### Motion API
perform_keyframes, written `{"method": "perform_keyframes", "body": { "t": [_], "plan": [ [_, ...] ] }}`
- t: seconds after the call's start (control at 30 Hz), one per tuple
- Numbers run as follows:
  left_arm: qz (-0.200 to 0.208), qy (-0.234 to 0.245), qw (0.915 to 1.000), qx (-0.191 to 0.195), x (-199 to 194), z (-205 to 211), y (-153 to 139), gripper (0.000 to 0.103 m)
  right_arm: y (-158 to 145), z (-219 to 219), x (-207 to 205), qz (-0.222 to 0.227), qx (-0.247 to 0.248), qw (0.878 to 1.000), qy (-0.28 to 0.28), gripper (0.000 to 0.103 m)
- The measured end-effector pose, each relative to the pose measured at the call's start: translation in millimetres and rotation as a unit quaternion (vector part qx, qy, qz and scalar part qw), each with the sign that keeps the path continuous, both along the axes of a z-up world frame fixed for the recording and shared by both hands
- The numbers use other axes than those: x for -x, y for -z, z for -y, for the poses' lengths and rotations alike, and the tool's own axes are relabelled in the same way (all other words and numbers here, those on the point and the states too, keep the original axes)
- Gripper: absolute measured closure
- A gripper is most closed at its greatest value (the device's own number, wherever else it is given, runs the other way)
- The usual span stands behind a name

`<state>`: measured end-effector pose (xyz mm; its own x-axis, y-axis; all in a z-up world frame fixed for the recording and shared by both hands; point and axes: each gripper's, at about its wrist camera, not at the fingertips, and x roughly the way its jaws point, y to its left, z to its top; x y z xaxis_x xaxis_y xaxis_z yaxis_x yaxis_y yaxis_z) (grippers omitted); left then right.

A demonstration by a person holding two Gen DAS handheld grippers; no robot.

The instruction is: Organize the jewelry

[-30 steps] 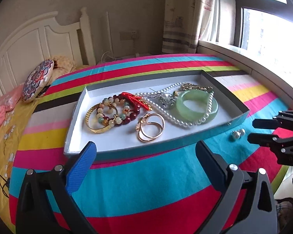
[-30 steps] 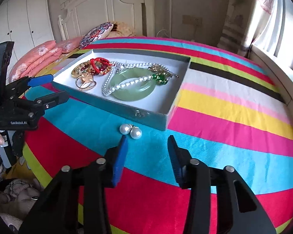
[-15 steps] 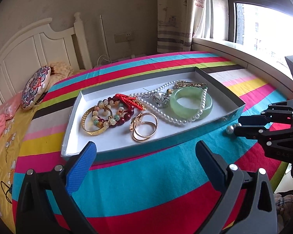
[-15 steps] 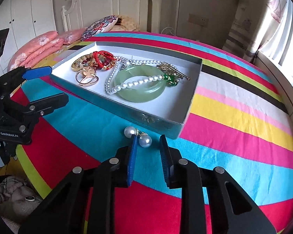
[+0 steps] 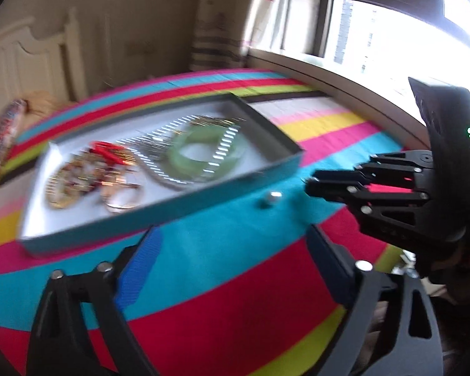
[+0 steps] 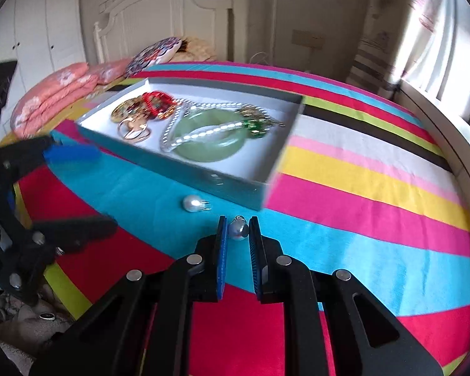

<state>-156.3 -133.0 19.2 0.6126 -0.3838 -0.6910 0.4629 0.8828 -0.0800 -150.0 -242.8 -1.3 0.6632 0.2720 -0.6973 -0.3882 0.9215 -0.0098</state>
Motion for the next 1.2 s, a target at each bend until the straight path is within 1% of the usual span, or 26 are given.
{"method": "perform_keyframes", "body": {
  "t": [0.03,0.07,0.1,0.17,0.27,0.33,0.43,0.5,0.57,0.67,0.93,1.0,1.13,1.2],
  "plan": [
    [-0.008,0.006,0.9999,0.002,-2.0,5.1,1.3,0.025,-2.0,5.3,1.1,0.003,-0.004,1.0,0.006,0.088],
    [-0.013,0.012,0.9998,-0.001,-4.8,12.2,2.6,0.029,-3.5,9.8,2.6,0.005,-0.008,1.0,0.011,0.088],
    [-0.014,0.015,0.9998,-0.008,-5.5,18.9,4.4,0.036,-4.5,15.0,3.8,0.005,-0.013,1.0,0.014,0.088],
    [-0.015,0.021,0.9993,-0.028,-9.0,31.9,7.4,0.049,-4.1,21.6,5.2,0.007,-0.02,1.0,0.02,0.088],
    [-0.018,0.022,0.9981,-0.055,-14.9,47.8,13.2,0.062,-0.7,29.9,7.0,0.004,-0.031,0.999,0.024,0.088],
    [-0.016,0.018,0.9973,-0.069,-18.9,54.5,15.6,0.064,2.0,33.8,9.4,0.002,-0.039,0.999,0.024,0.087],
    [-0.018,0.014,0.9971,-0.072,-24.9,58.2,16.7,0.066,3.5,38.7,11.7,0.003,-0.05,0.998,0.023,0.087],
    [-0.018,0.015,0.9969,-0.075,-26.3,59.6,16.3,0.07,4.2,41.7,12.9,0.005,-0.057,0.998,0.024,0.087],
    [-0.019,0.015,0.9967,-0.077,-26.7,62.3,16.0,0.078,5.0,45.7,14.1,0.006,-0.065,0.998,0.024,0.087],
    [-0.016,0.017,0.9965,-0.081,-25.5,66.5,16.2,0.083,7.8,49.6,16.4,0.005,-0.074,0.997,0.023,0.087],
    [-0.013,0.015,0.9962,-0.084,-27.0,70.6,16.6,0.085,11.6,55.6,22.6,0.003,-0.087,0.996,0.019,0.087],
    [-0.01,0.02,0.996,-0.087,-26.1,72.9,16.8,0.09,11.7,56.3,23.4,0.003,-0.089,0.996,0.019,0.087],
    [0.005,0.024,0.9946,-0.101,-21.3,77.0,17.9,0.09,11.7,56.5,23.2,0.003,-0.089,0.996,0.019,0.087],
    [0.002,0.026,0.9951,-0.096,-21.0,75.4,17.5,0.09,11.6,56.5,23.0,0.004,-0.088,0.996,0.02,0.087]
  ]
}}
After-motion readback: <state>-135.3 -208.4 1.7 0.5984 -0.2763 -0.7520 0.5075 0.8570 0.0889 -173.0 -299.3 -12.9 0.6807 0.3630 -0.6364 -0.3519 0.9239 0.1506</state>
